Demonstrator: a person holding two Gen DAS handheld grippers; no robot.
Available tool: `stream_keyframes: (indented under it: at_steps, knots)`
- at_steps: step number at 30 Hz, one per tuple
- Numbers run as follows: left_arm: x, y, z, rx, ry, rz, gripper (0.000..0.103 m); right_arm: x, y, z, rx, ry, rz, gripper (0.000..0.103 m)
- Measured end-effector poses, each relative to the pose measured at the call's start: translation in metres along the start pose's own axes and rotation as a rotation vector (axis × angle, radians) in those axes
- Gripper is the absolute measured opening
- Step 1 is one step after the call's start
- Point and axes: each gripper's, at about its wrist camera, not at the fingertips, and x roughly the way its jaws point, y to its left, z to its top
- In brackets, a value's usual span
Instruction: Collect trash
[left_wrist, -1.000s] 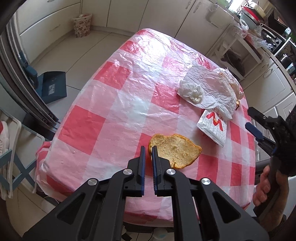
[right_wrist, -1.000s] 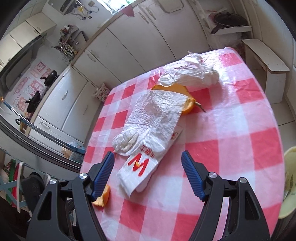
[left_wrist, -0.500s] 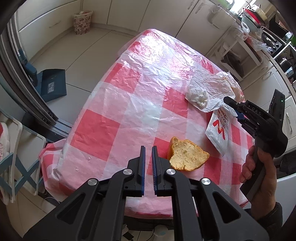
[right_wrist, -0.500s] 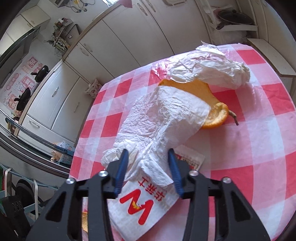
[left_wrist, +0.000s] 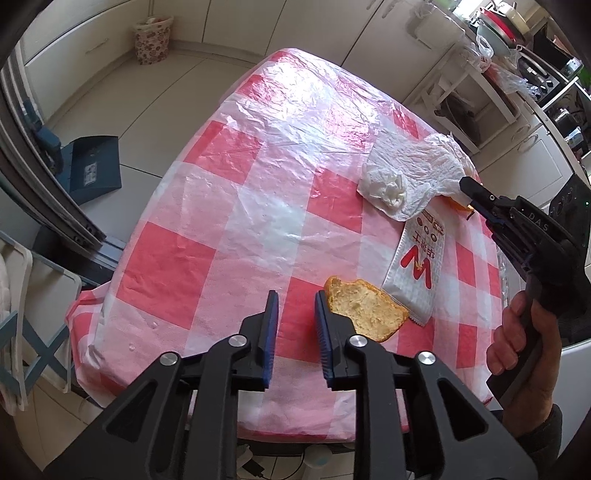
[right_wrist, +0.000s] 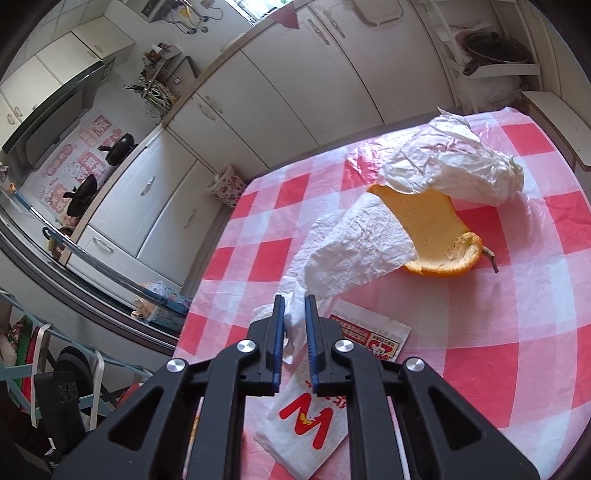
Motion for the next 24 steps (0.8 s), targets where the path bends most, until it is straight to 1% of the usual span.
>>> stream_keyframes:
  at_steps: [3, 4, 5, 6, 7, 9, 10, 11, 12, 13, 15, 16, 17, 18, 19, 21, 24]
  knots:
    - [0.001, -0.004, 0.000, 0.010, 0.000, -0.002, 0.027, 0.007, 0.001, 0.000, 0.002, 0.039, 0.000, 0.011]
    - [0.001, -0.005, 0.000, 0.013, -0.001, 0.002, 0.029, 0.009, -0.001, -0.001, 0.009, 0.046, -0.010, 0.020]
    - [0.001, -0.006, 0.000, 0.015, 0.000, 0.003, 0.029, 0.012, -0.004, -0.001, 0.024, 0.050, -0.020, 0.041]
    - [0.001, -0.006, 0.000, 0.014, 0.002, 0.002, 0.029, 0.014, -0.007, -0.001, 0.040, 0.048, -0.022, 0.050]
    - [0.002, -0.006, 0.001, 0.014, 0.005, -0.001, 0.029, 0.015, -0.009, -0.001, 0.047, 0.046, -0.023, 0.054]
    - [0.002, -0.006, 0.002, 0.016, 0.009, -0.002, 0.030, 0.019, -0.010, 0.000, 0.056, 0.050, -0.030, 0.054]
    - [0.003, -0.006, 0.002, 0.017, 0.009, -0.003, 0.030, 0.019, -0.010, -0.001, 0.055, 0.042, -0.058, 0.054]
    - [0.003, -0.006, 0.002, 0.015, 0.008, -0.003, 0.030, 0.013, -0.010, 0.000, 0.051, 0.000, -0.128, 0.054]
    - [0.002, -0.006, 0.003, 0.012, 0.006, -0.006, 0.030, 0.006, -0.009, 0.001, 0.040, -0.047, -0.165, 0.054]
    - [0.000, -0.005, 0.004, 0.005, 0.002, -0.016, 0.030, 0.001, -0.007, 0.003, 0.027, -0.074, -0.175, 0.054]
    - [-0.002, -0.002, 0.006, -0.004, -0.008, -0.038, 0.032, -0.015, 0.007, 0.005, -0.038, -0.165, -0.196, 0.054]
    - [-0.004, -0.002, 0.007, -0.004, -0.013, -0.052, 0.034, -0.019, 0.019, 0.005, -0.094, -0.193, -0.177, 0.058]
    - [-0.005, -0.003, 0.008, 0.001, -0.014, -0.061, 0.035, -0.016, 0.028, 0.005, -0.140, -0.189, -0.161, 0.065]
    - [-0.004, -0.006, 0.007, 0.009, -0.013, -0.063, 0.037, -0.010, 0.036, 0.003, -0.183, -0.163, -0.145, 0.068]
    - [-0.002, -0.009, 0.007, 0.024, -0.006, -0.058, 0.038, 0.000, 0.042, 0.001, -0.213, -0.125, -0.128, 0.068]
    - [0.004, -0.017, 0.005, 0.050, 0.013, -0.047, 0.038, 0.027, 0.048, -0.006, -0.234, -0.025, -0.099, 0.068]
    - [0.011, -0.026, 0.000, 0.079, 0.033, -0.027, 0.038, 0.059, 0.051, -0.015, -0.245, 0.072, -0.105, 0.068]
